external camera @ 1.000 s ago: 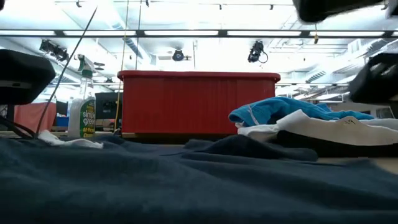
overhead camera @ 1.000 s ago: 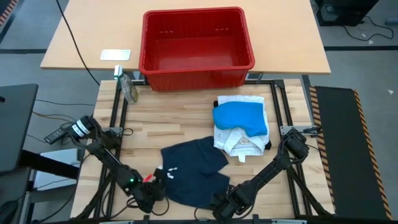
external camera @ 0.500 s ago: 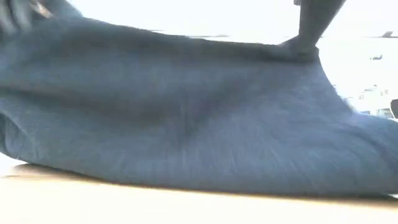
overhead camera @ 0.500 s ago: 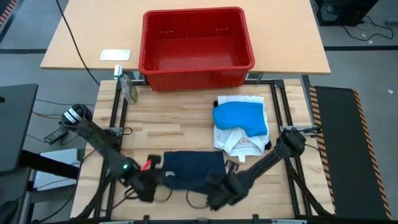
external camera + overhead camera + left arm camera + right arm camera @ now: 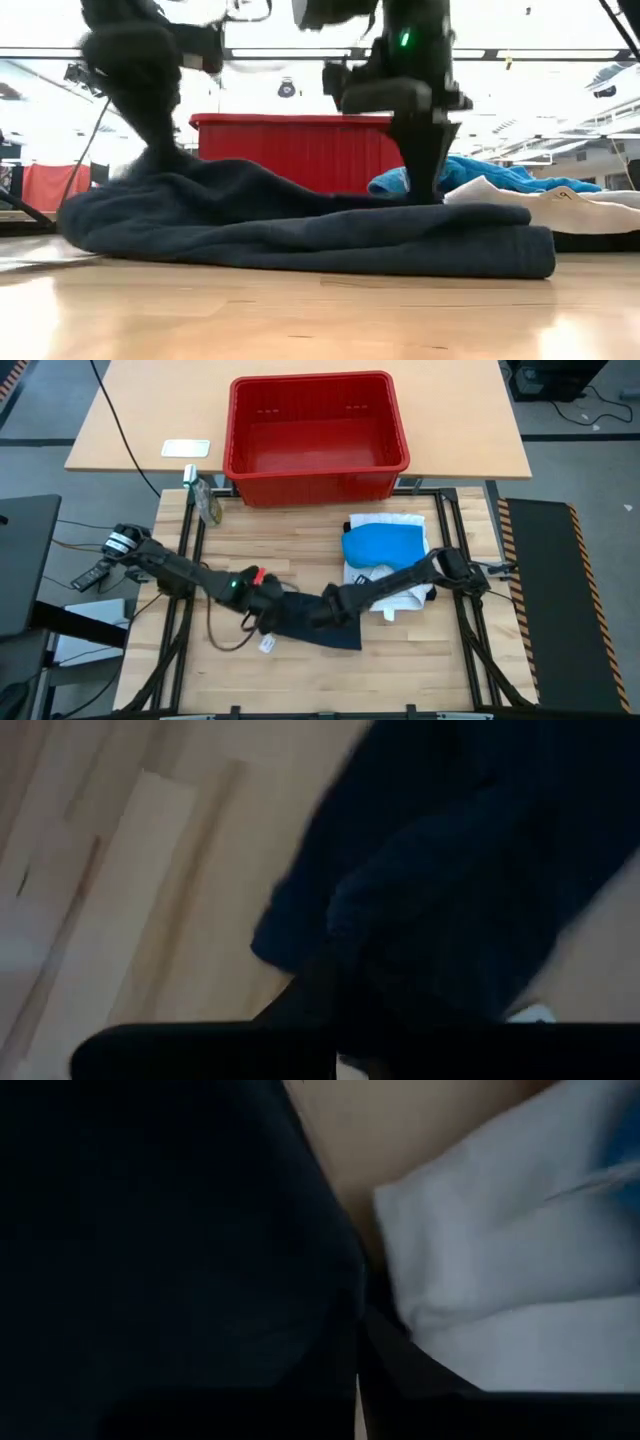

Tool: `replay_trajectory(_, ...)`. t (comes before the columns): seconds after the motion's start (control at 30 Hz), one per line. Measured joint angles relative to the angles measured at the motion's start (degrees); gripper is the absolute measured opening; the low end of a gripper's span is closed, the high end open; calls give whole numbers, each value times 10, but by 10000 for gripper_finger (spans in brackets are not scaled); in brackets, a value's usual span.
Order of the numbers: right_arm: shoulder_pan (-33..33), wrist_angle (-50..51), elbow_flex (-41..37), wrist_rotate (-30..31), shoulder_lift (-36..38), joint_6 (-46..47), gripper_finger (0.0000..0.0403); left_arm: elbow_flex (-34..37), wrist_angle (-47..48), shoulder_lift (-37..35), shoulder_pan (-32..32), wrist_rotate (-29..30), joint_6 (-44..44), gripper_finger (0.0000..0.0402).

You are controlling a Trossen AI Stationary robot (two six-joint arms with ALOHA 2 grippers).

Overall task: Fold laundry
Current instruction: Fold the dark blue shorts

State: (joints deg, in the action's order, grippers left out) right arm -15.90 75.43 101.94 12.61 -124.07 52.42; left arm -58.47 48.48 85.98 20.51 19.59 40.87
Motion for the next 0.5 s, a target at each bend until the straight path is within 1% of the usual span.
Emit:
replay_trajectory(0.07,16,-26,-24,-47,0,0,12,15,-36,0,-32,-3,-1,28)
replay_trajectory(0.13,26,-40,-40,-83,0,3,29,31,-66,0,-61,-31,-1,40)
replay_trajectory(0.17,28,-40,-43,-91,0,4,39,38,-74,0,-72,-48,-1,49)
replay_trajectory(0.23,22,-32,-43,-92,0,5,64,48,-77,0,-85,-77,-5,73)
replay_trajectory(0.3,14,-14,-33,-90,0,15,89,55,-78,0,-90,-94,-21,101)
replay_trajectory(0.4,-2,14,-12,-91,6,45,126,53,-54,0,-92,-97,-22,147)
replay_trajectory(0.5,-25,29,10,-90,21,101,159,45,-15,-2,-88,-101,-10,192)
